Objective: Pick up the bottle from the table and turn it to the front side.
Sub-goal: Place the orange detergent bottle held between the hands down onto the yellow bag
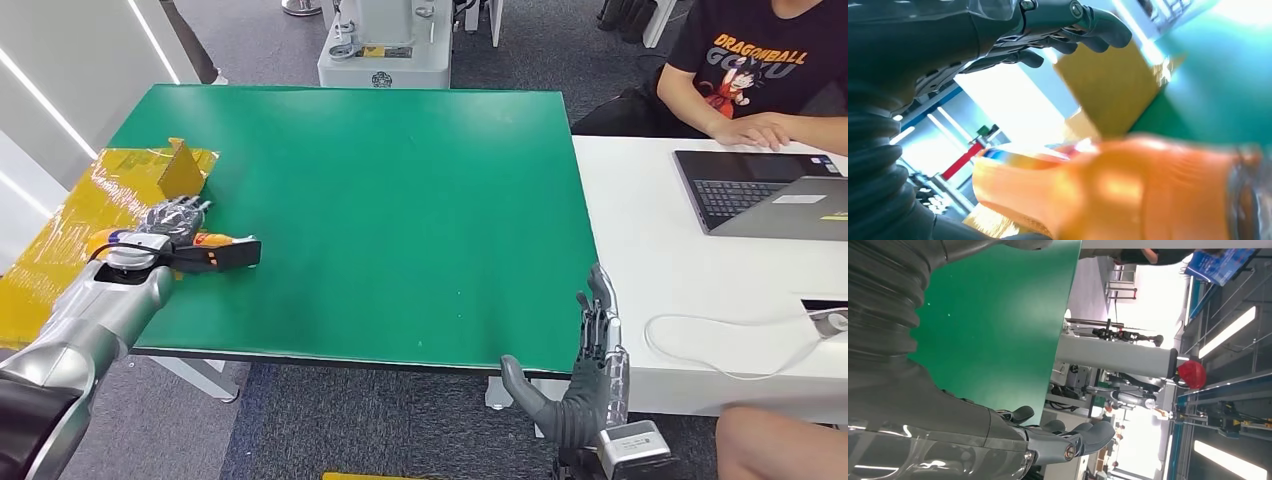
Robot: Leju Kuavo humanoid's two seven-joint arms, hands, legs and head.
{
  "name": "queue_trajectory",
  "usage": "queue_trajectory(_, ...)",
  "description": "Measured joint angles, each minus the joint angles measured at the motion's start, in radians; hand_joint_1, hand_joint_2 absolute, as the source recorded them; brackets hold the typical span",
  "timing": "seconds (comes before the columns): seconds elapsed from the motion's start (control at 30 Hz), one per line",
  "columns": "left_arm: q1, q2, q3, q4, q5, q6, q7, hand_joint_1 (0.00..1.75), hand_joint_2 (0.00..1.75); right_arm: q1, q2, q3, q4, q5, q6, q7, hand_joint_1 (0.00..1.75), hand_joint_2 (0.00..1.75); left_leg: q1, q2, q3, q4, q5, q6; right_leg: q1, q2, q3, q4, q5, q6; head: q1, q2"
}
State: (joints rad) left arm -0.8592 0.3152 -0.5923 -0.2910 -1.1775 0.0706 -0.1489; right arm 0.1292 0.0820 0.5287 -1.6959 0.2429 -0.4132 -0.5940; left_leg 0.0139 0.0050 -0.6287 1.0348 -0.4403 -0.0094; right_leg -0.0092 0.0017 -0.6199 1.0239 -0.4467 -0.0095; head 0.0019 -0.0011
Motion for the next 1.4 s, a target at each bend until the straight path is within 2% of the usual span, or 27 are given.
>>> queue_trajectory(0.1,-0.017,0.001,0.017,-0.007,0.0,0.019,-0.024,0.0,1.75,0.0,0.0,0.0,0.002,-0.004,0.001,-0.001,0.0,1.75,0.0,0.0,0.0,0.0,0.0,0.0,0.0,0.0,0.0,0.0,0.0,0.0,0.0,0.0)
queue_trajectory(0.4,-0.101,0.01,0.031,-0.011,-0.032,-0.047,-0.054,0.0,1.75,0.0,0.0,0.0,0.013,-0.012,-0.013,-0.01,0.0,1.75,0.0,0.0,0.0,0.0,0.001,-0.001,0.0,0.0,0.0,0.0,0.0,0.0,0.0,0.0)
queue_trajectory(0.57,-0.136,0.027,0.032,-0.011,-0.032,-0.096,-0.09,0.0,1.75,0.0,-0.002,0.001,0.015,-0.013,-0.018,-0.011,0.0,1.75,0.0,0.0,0.0,0.0,0.001,-0.001,0.0,0.0,0.0,0.0,0.0,0.0,0.0,0.0)
queue_trajectory(0.73,-0.168,0.044,0.032,-0.011,-0.02,-0.183,-0.146,0.0,1.75,0.0,-0.003,0.002,0.015,-0.018,-0.032,-0.012,0.0,1.75,0.0,0.0,0.0,0.0,0.001,-0.001,0.0,0.0,0.0,0.0,0.0,0.0,0.0,0.0)
queue_trajectory(0.8,-0.177,0.049,0.036,-0.018,0.002,-0.164,-0.168,0.0,1.75,0.002,-0.004,0.004,0.013,-0.018,-0.04,-0.012,0.0,1.75,0.0,0.0,0.0,0.0,0.001,-0.001,0.0,0.0,0.0,0.0,0.0,0.0,0.0,0.0)
queue_trajectory(0.9,-0.168,0.044,0.064,-0.051,0.082,-0.057,-0.219,0.0,1.75,0.006,-0.007,0.008,0.003,-0.017,-0.055,-0.008,0.0,1.75,0.0,-0.001,0.0,0.0,0.001,-0.001,0.0,-0.001,0.0,0.0,0.0,0.0,0.0,0.0)
queue_trajectory(1.0,-0.115,0.016,0.12,-0.137,0.219,0.081,-0.276,0.0,1.75,0.011,-0.01,0.017,-0.01,-0.013,-0.076,0.002,0.0,1.75,-0.001,-0.001,0.001,0.0,0.001,-0.001,-0.001,-0.001,0.001,0.0,0.0,0.0,0.0,0.0)
queue_trajectory(1.07,-0.055,-0.014,0.164,-0.224,0.357,0.139,-0.316,0.0,1.75,0.014,-0.011,0.023,-0.017,-0.013,-0.093,0.006,0.0,1.75,-0.002,-0.001,0.001,0.0,0.001,-0.001,-0.001,-0.001,0.001,0.0,0.0,0.0,0.0,0.0)
queue_trajectory(1.2,0.1,-0.11,0.26,-0.44,0.725,0.206,-0.413,0.0,1.75,0.018,-0.014,0.034,-0.021,-0.029,-0.131,0.0,0.0,1.75,-0.003,-0.001,0.001,0.0,0.0,0.0,-0.003,-0.001,0.001,-0.001,0.0,0.0,0.0,0.0)
queue_trajectory(1.4,0.263,-0.197,0.29,-0.653,0.945,0.235,-0.467,0.0,1.75,0.02,-0.019,0.051,-0.021,-0.042,-0.153,-0.013,0.0,1.75,-0.003,-0.001,0.001,0.0,-0.001,0.0,-0.003,0.0,0.001,-0.001,0.0,0.001,0.0,0.0)
